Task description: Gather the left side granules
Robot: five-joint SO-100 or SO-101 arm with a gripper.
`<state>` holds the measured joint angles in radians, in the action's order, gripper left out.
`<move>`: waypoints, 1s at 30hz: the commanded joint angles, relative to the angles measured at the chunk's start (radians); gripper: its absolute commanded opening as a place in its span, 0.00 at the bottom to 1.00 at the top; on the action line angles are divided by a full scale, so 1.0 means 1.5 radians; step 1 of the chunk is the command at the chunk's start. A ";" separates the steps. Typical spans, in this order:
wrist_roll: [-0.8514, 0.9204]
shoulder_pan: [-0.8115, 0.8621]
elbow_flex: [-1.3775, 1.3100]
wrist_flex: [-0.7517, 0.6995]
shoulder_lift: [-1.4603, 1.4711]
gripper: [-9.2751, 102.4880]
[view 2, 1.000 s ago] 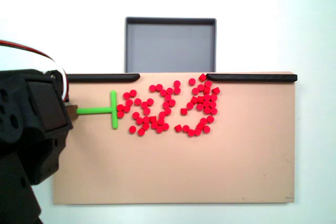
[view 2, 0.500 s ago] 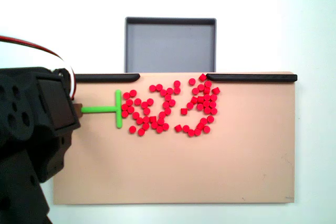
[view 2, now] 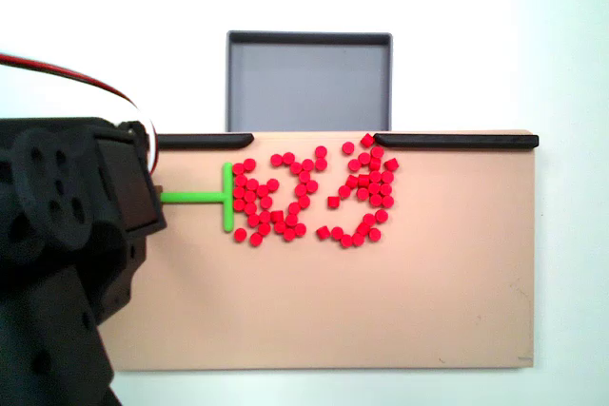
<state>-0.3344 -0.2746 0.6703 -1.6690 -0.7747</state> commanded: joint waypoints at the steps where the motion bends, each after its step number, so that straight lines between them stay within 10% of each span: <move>1: -0.001 0.011 -0.002 -0.002 -0.015 0.08; 30: 0.022 0.034 -0.002 -0.002 -0.015 0.08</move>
<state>-0.3114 -0.2378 0.6703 -1.6736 -0.7747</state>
